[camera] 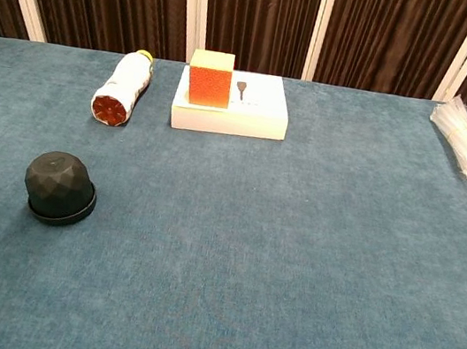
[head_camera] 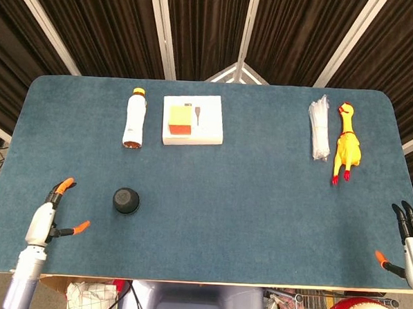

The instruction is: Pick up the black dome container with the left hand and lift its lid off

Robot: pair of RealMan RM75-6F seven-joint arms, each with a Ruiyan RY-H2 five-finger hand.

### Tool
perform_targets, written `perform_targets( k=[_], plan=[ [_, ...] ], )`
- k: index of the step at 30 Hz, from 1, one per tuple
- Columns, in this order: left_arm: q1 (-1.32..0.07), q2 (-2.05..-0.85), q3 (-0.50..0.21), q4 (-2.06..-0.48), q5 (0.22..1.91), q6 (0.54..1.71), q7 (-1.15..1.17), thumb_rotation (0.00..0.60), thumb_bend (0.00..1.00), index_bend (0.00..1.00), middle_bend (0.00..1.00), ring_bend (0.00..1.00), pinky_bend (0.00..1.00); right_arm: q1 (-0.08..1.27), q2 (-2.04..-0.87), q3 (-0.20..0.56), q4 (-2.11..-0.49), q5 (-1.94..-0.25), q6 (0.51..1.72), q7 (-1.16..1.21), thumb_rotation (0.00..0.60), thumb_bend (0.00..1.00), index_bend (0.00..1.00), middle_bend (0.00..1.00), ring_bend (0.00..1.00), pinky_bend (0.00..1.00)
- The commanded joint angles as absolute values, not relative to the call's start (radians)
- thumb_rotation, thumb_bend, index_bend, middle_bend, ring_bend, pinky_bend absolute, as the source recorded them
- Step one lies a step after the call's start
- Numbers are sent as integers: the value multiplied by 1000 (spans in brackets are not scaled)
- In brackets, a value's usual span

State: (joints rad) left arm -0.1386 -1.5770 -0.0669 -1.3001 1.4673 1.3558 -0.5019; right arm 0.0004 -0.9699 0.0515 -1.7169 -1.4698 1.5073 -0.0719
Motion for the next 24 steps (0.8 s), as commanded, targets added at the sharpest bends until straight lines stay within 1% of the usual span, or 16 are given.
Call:
perform_targets(
  k=[1, 5, 8, 15, 24],
  plan=[
    [-157, -1640, -54, -1226, 1493, 1352, -525, 600, 179, 102, 140, 0, 0, 4, -971, 52, -1717, -1469, 1502, -74, 600, 209, 0, 0, 157, 80],
    [-165, -1689, -44, -1176, 1520, 1368, -530, 600, 180, 103, 152, 0, 0, 4, -974, 53, -1713, -1463, 1499, -72, 600, 209, 0, 0, 157, 79],
    [-172, -1718, -43, -1146, 1512, 1355, -521, 600, 180, 104, 154, 0, 0, 3, -975, 51, -1709, -1465, 1499, -68, 600, 209, 0, 0, 157, 80],
    [-191, -1795, -71, -1075, 1463, 1311, -522, 600, 179, 104, 162, 0, 0, 7, -970, 53, -1713, -1458, 1491, -66, 600, 209, 0, 0, 157, 80],
    [-221, -1856, -90, -1016, 1461, 1302, -539, 600, 180, 110, 169, 0, 0, 9, -968, 55, -1710, -1448, 1484, -65, 600, 209, 0, 0, 158, 79]
  ],
)
